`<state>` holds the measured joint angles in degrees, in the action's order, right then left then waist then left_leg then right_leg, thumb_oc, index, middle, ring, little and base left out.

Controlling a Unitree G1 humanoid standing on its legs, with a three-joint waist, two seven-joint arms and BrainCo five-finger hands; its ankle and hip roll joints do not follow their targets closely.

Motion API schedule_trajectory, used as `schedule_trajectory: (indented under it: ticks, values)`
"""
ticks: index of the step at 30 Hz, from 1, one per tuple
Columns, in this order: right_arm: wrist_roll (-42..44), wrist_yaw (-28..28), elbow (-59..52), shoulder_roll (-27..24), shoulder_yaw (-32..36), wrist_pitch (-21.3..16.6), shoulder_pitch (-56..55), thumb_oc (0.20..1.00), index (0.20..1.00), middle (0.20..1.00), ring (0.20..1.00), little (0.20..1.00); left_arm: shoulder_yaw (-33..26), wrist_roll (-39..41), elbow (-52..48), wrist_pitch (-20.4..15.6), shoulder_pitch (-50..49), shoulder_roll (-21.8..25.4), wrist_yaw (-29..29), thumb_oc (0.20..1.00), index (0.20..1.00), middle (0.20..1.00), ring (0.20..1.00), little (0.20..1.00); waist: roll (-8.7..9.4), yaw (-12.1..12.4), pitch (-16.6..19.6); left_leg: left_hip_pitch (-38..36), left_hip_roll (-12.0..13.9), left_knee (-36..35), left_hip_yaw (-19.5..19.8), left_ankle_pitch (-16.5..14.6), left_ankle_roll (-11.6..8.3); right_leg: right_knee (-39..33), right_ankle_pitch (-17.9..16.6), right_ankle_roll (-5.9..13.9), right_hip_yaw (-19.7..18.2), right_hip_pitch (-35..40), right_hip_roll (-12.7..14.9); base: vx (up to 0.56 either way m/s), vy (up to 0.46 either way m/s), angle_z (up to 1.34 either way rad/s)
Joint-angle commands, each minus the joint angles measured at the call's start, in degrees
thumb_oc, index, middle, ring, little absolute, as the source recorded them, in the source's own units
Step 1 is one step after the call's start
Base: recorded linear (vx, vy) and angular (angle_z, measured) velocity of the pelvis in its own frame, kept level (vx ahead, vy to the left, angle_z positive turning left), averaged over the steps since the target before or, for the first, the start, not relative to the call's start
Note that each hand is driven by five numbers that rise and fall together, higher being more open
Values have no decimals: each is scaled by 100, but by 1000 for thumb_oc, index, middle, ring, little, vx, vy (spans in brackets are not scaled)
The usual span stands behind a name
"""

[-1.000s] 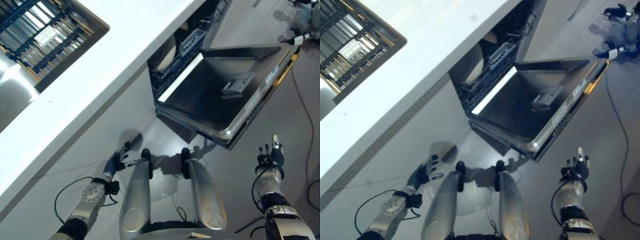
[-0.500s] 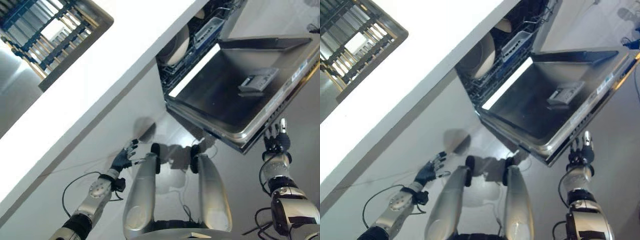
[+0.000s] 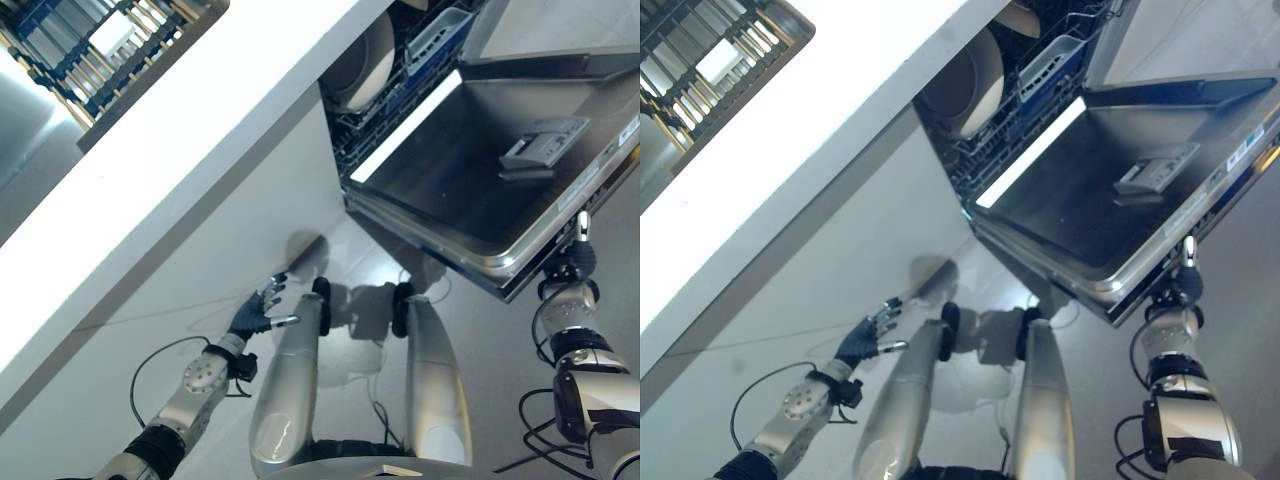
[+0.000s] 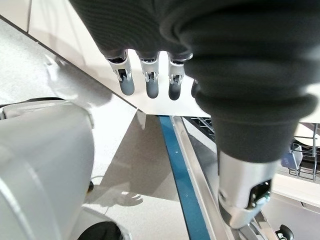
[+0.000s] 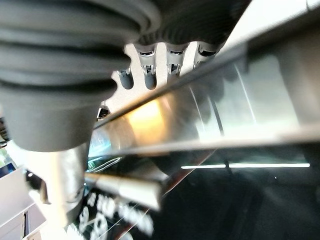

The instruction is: Pick up plates and place into dishwasher.

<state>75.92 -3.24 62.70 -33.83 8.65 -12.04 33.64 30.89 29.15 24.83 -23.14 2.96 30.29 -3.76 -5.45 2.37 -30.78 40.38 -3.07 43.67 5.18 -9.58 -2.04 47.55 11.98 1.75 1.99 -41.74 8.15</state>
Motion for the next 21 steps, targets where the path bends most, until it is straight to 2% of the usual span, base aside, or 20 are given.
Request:
schedule_trajectory:
  ticks: [1, 6, 11, 17, 21]
  values:
    - [-355, 169, 333, -448, -112, 163, 352, 1000, 1000, 1000, 1000, 1000, 140, 253, -491, -266, -83, 159, 82, 1000, 1000, 1000, 1000, 1000, -145, 132, 99, 131, -88, 218, -177, -253, 512, -177, -268, -102, 146, 212, 53, 3, 16, 3]
    - [-492, 82, 496, -480, -211, 167, 679, 1000, 1000, 1000, 1000, 1000, 228, 269, -640, -150, -33, 190, 173, 1000, 1000, 1000, 1000, 1000, -193, 194, 99, 173, -111, 279, -174, -274, 512, -102, -238, -111, 161, 167, 75, 0, 3, 1]
    - [-878, 212, 133, -365, -378, -27, 951, 1000, 1000, 1000, 1000, 1000, 211, 242, -741, -33, -96, 155, 197, 1000, 1000, 1000, 1000, 1000, -204, 240, 99, 84, -134, 218, -140, -256, 473, -115, -212, -118, 166, 247, 67, 0, 0, 0]
    - [-1204, 733, -403, -219, -641, -101, 1446, 1000, 1000, 1000, 1000, 1000, 218, 221, -727, -34, -164, 100, 209, 1000, 1000, 1000, 1000, 1000, -192, 329, 99, -186, -162, -41, -77, -180, 433, -313, -213, -139, 218, 541, 46, 6, 8, -1]
    - [-1503, 1133, -453, -251, -814, 44, 1946, 1000, 1000, 1000, 1000, 1000, 240, 259, -701, 43, -179, 85, 235, 1000, 1000, 1000, 1000, 1000, -221, 420, 108, -326, -200, -121, -41, -156, 405, -413, -193, -172, 290, 747, 51, 28, 31, 3]
